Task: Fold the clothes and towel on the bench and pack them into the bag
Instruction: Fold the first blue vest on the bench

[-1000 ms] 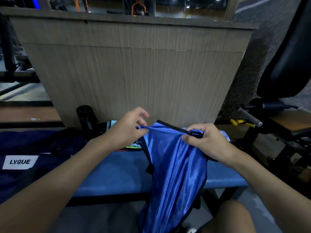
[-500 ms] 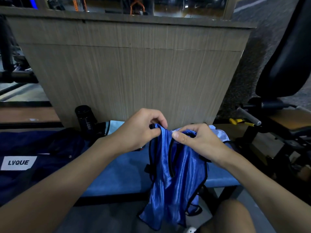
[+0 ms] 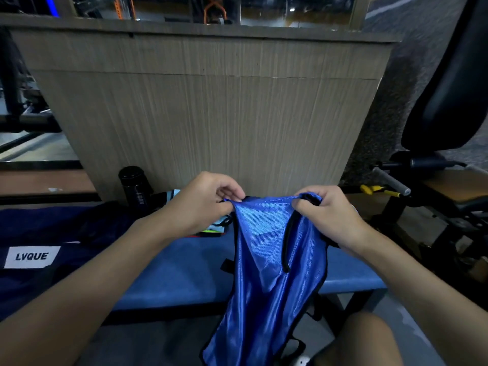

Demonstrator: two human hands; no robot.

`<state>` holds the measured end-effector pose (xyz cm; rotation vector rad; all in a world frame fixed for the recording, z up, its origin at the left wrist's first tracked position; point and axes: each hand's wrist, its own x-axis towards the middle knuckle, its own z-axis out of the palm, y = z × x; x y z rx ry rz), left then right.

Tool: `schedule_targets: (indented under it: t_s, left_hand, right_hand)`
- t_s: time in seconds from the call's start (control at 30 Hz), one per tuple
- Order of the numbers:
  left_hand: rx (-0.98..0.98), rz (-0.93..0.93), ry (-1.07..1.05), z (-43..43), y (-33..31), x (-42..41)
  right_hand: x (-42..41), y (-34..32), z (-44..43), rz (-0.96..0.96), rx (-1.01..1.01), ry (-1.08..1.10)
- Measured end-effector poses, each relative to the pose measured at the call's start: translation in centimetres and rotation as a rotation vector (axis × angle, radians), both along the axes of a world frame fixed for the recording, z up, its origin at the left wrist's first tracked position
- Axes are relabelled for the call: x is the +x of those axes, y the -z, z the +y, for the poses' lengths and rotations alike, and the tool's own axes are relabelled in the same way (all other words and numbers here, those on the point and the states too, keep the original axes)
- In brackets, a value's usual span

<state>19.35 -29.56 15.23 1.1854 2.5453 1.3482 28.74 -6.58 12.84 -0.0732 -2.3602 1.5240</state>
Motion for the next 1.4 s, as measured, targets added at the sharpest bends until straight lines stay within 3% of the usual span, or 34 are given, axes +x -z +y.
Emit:
schedule_targets:
  t_s: [0.17,0.3,0.37,0.53,0.77,0.93,1.23,1.4]
  left_hand:
    - [0.011,-0.035,-0.002,-0.3,0.3,0.3]
    - [0.334,-0.424,-0.083,0.1,1.7,0.3]
    - [0.365,-0.535,-0.138,0.6,2.9,0.4]
    - [0.248,-0.587,-0.063,1.7,3.8,2.0]
    - [0.439,-0.602,0.046,2.9,3.0,2.5]
    - [0.461,-0.440,-0.036,2.7,2.2,1.6]
    - [0.141,0.051,-0.138,2.7,0.5,1.0]
    - [0.098,0.152,-0.106,2.8,0.0,0.9]
  right_hand:
    - [0.1,-0.4,-0.1,0.039,-0.045,-0.016]
    - [0.4,-1.1,-0.1,0.066,-0.045,-0.022]
    - [0.6,-1.4,-0.2,0.079,-0.035,-0.032]
    - [1.0,-2.1,-0.5,0.073,-0.022,-0.061]
    - [1.1,-1.7,0.2,0.070,-0.051,-0.046]
    - [0.8,-0.9,1.4,0.029,0.000,0.065]
    - [0.7,-1.1,1.3,-0.013,0.032,0.044]
    - [0.7,-1.0,1.4,-0.037,0.006,0.012]
